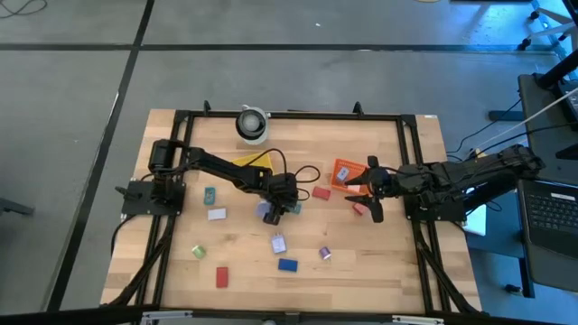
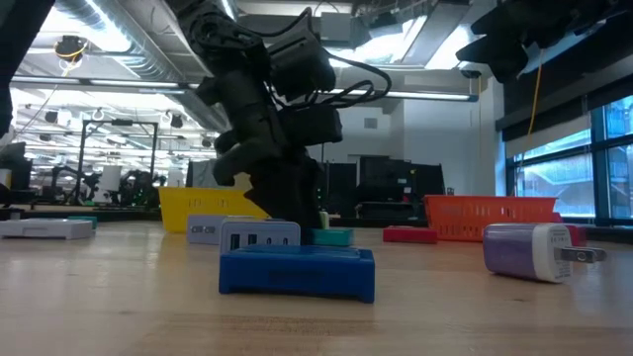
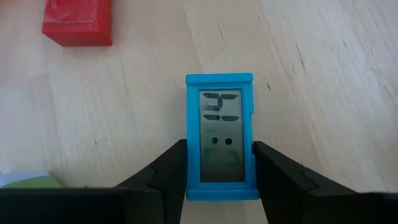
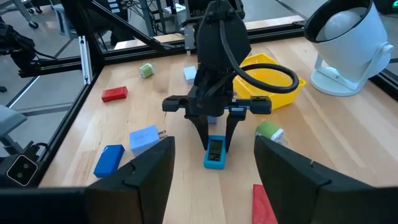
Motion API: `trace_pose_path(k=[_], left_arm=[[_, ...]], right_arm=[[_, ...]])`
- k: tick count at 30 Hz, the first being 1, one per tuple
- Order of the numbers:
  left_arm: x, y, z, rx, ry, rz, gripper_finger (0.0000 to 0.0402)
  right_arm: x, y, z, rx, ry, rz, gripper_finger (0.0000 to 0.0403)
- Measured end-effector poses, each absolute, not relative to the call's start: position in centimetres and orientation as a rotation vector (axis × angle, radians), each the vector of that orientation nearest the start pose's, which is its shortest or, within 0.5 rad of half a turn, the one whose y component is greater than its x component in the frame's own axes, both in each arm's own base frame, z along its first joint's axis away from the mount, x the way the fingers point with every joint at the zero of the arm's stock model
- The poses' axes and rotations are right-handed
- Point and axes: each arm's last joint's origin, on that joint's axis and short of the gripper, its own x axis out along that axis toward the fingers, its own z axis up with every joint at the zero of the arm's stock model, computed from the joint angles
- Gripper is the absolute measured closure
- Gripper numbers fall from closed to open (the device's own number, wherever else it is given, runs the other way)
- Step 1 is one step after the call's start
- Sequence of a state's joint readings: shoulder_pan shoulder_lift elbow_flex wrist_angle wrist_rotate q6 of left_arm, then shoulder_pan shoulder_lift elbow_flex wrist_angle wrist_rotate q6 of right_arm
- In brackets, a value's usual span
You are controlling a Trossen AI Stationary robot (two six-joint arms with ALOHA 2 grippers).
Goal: Pick & Place Office items
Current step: Put the right light blue digital clock into the yellow bin
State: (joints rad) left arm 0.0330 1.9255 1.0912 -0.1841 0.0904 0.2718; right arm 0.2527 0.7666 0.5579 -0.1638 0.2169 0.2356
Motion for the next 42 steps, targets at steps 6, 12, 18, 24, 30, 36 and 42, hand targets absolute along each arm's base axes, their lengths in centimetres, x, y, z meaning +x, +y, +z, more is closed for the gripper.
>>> trace_pose_path(k=[6,12,18,24,30,36,42], left_arm=[[37.1,1.0,12.8,0.19,1.002,-0.181,0.0252],[37.3,1.1,13.7,0.192,0.95,-0.154,0.0252],[37.5,2.3,18.0,0.14,0.748,-0.091,0.0252],[34.9,5.5,23.8,0.047,0.581,-0.025,0.0252],[30.1,7.7,25.0,-0.044,0.537,0.091,0.0252],[25.9,8.2,22.9,-0.173,0.558,0.193,0.0252],[23.0,8.0,20.5,-0.253,0.62,0.286,0.0252]], right_arm=[[16.8,3.7,26.0,0.146,0.364,-0.007,0.0181],[16.8,3.7,26.0,0.146,0.364,-0.007,0.0181],[16.7,3.7,26.0,0.148,0.366,0.002,0.0181],[16.7,3.8,26.0,0.153,0.368,0.029,0.0181],[16.7,4.0,26.0,0.151,0.367,0.054,0.0181],[16.7,4.0,26.0,0.144,0.367,0.056,0.0181],[16.7,4.0,26.0,0.145,0.367,0.054,0.0181]])
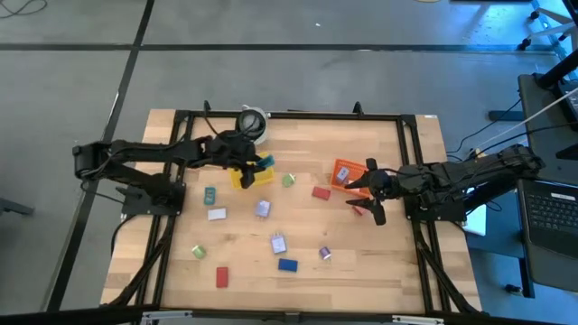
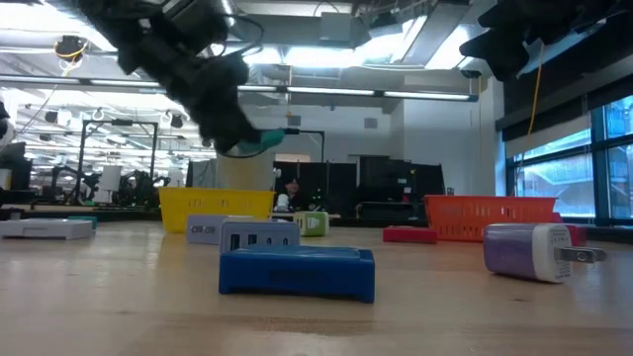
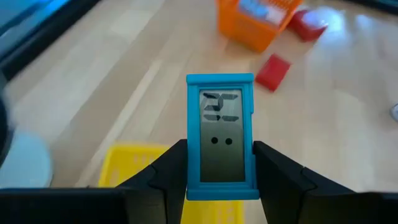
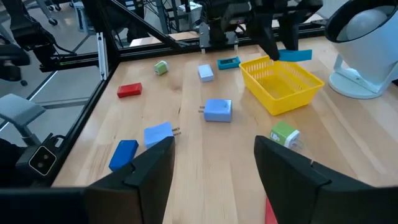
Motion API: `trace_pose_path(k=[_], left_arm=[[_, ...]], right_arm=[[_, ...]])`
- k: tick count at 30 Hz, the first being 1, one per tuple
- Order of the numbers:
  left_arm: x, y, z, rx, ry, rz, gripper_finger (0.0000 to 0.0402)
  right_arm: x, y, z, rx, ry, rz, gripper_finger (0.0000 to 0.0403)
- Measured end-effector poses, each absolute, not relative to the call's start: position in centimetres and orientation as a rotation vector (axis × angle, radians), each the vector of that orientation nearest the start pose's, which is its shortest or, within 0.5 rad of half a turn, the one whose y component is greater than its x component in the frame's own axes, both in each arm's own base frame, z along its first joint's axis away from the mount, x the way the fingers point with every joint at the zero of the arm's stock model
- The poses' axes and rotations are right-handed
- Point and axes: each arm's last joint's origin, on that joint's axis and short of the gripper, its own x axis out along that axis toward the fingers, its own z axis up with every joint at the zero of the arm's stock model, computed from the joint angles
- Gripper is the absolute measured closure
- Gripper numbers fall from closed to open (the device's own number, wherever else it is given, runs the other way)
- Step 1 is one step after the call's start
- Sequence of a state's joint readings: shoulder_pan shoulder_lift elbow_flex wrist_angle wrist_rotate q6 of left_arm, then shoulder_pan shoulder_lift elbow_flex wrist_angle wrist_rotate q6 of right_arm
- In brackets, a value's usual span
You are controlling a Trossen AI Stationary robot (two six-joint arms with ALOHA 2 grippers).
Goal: Pick & Place Office items
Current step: Put the right light blue digital clock into the yellow bin
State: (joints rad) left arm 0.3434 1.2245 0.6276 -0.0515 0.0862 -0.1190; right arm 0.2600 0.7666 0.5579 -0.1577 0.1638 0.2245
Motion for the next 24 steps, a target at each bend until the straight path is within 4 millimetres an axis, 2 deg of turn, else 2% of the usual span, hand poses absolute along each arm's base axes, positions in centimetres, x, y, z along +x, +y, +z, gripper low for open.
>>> trace_pose_path(k=[4,9,24], left_arm=[[21.8,8.2,18.9,-0.313,0.712,0.398,0.0252],[21.5,8.4,17.8,-0.382,0.801,0.46,0.0252],[21.9,8.5,15.1,-0.472,0.942,0.479,0.0246]], right_arm=[[16.7,4.0,26.0,0.145,0.366,0.054,0.0181],[16.8,4.0,26.1,0.149,0.352,0.055,0.0181],[16.8,4.0,26.3,0.128,0.334,0.058,0.0181]])
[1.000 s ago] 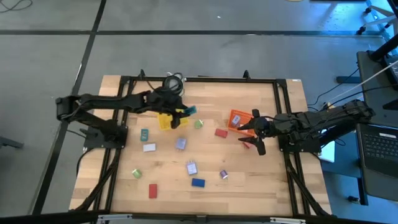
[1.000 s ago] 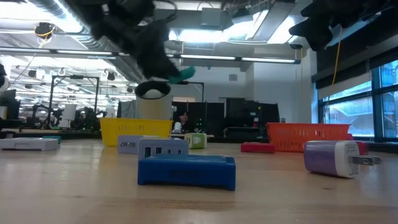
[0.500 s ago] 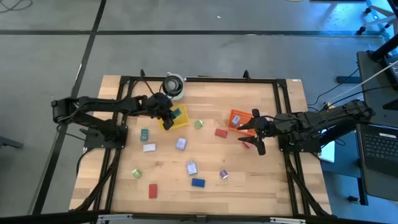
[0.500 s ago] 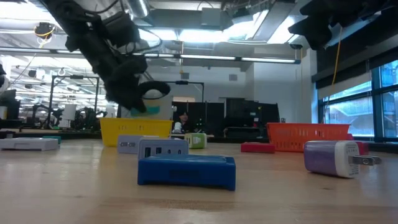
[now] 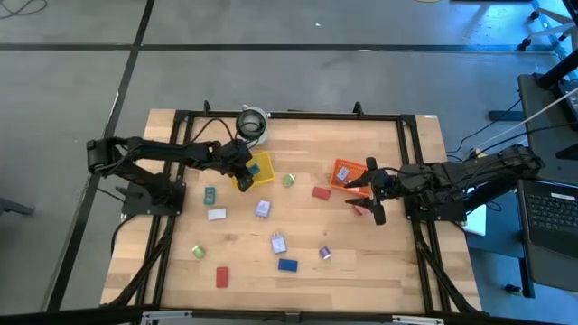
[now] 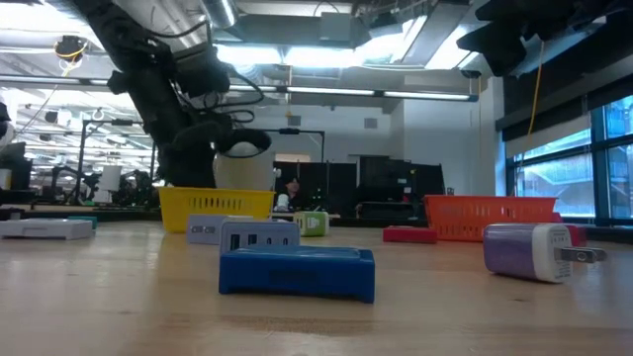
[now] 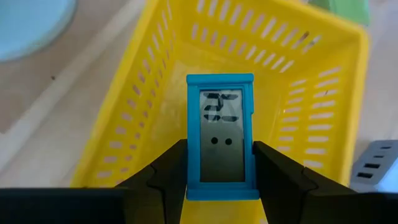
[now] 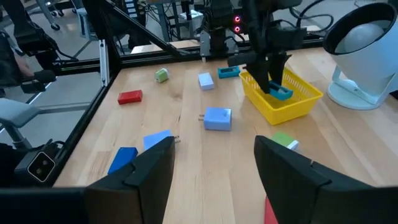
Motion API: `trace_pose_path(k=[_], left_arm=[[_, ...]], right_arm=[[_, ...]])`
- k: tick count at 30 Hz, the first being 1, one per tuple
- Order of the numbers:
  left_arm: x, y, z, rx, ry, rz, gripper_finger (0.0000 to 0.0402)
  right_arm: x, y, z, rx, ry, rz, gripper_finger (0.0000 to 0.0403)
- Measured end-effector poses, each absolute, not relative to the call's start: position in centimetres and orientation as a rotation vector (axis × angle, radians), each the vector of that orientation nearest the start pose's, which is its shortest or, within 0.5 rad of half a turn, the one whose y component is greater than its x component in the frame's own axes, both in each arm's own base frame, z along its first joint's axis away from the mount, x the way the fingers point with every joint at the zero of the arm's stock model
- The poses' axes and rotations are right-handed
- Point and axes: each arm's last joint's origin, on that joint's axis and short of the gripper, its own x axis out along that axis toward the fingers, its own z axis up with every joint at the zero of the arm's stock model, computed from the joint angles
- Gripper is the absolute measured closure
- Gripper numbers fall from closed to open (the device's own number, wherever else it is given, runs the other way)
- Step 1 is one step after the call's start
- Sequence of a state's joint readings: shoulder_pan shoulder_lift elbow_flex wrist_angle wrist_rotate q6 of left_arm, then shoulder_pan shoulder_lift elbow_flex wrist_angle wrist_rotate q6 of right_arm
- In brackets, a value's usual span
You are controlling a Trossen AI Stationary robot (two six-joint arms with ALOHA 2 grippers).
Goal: Pick & Place Office items
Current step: Put the right light blue digital clock into the yellow bin
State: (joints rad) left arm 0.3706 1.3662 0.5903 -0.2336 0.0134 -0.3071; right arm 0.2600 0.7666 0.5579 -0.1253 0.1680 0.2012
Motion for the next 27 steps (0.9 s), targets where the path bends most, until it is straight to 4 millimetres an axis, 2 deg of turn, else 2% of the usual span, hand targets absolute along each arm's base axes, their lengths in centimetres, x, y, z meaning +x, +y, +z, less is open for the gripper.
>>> trace_pose_path(k=[6,17,27], left_arm=[[22.06,8.5,14.47,-0.485,0.97,0.475,0.0245],[22.31,8.58,14.66,-0.483,0.941,0.468,0.0196],[22.44,8.63,14.76,-0.478,0.923,0.465,0.0183]], right_arm=[[16.84,3.98,26.31,0.128,0.333,0.058,0.0181],[16.84,3.98,26.32,0.128,0.332,0.059,0.0181],[16.84,3.98,26.31,0.124,0.333,0.059,0.0181]])
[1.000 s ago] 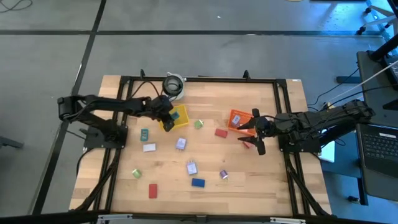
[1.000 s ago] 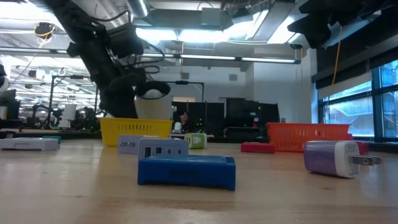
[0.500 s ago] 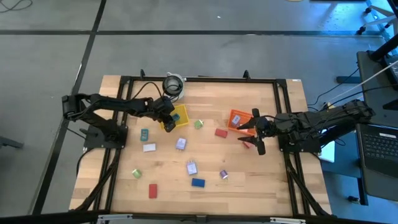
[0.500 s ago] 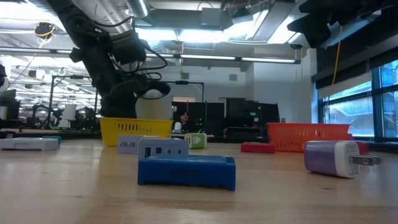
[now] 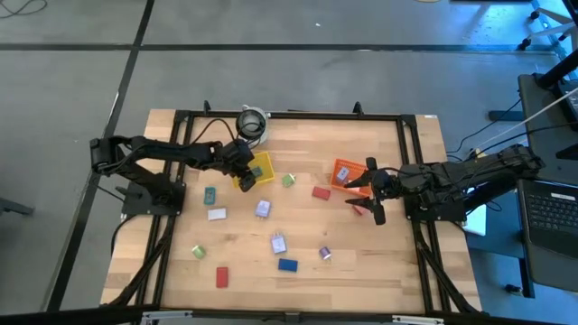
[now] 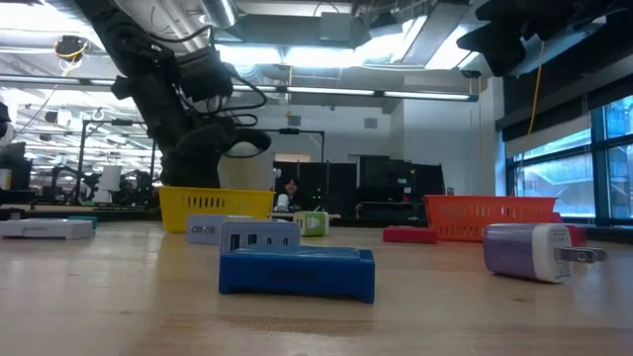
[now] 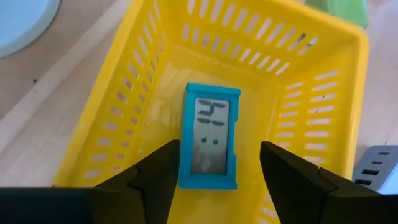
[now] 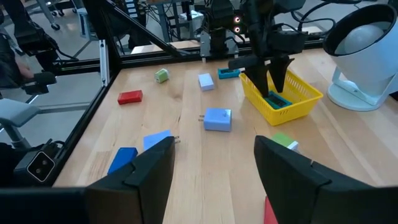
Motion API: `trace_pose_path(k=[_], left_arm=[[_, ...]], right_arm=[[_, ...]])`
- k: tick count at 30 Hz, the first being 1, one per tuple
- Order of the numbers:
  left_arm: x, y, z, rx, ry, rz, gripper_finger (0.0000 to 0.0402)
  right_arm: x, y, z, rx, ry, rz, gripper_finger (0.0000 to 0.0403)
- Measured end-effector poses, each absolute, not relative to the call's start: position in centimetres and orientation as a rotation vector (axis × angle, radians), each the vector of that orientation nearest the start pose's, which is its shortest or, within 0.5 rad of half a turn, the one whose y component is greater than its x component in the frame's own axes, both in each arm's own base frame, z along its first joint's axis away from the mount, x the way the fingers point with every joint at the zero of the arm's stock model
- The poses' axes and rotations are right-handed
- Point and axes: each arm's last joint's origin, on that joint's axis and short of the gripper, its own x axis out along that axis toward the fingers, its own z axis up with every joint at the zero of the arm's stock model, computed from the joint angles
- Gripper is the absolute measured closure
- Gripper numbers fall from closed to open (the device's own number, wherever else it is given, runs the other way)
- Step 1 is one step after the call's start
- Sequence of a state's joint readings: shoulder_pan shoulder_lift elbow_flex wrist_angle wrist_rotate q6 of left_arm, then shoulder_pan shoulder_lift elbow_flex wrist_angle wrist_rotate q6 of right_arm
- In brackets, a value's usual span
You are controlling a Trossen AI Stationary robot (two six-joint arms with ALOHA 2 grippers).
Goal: Pick & Place Office items
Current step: Put the right light blue digital clock into the yellow bin, then put the blue digital clock into the yellow bin
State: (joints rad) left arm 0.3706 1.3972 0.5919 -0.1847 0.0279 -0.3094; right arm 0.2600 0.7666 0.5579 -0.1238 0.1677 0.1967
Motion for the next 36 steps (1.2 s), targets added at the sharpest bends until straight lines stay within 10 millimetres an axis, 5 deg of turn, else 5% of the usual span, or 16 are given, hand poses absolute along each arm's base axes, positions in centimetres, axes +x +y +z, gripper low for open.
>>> trace_pose_path(k=[11,17,23,30,36], left_arm=[[24.0,9.2,17.8,-0.361,0.898,0.407,0.0182],[23.7,9.0,23.2,-0.281,0.736,0.375,0.0182],[20.2,6.9,27.8,-0.243,0.441,0.334,0.0182],[16.5,3.9,27.2,-0.262,0.227,0.24,0.0182],[16.5,1.4,25.6,-0.293,0.216,0.058,0.0182]], right_arm=[[16.8,4.0,26.3,0.123,0.333,0.059,0.0181],[16.9,4.0,26.4,0.104,0.323,0.063,0.0181],[16.4,3.7,27.2,0.022,0.256,0.061,0.0181],[13.5,2.3,28.6,0.036,0.178,0.027,0.0181],[10.1,1.3,29.2,0.104,0.119,-0.002,0.0181]])
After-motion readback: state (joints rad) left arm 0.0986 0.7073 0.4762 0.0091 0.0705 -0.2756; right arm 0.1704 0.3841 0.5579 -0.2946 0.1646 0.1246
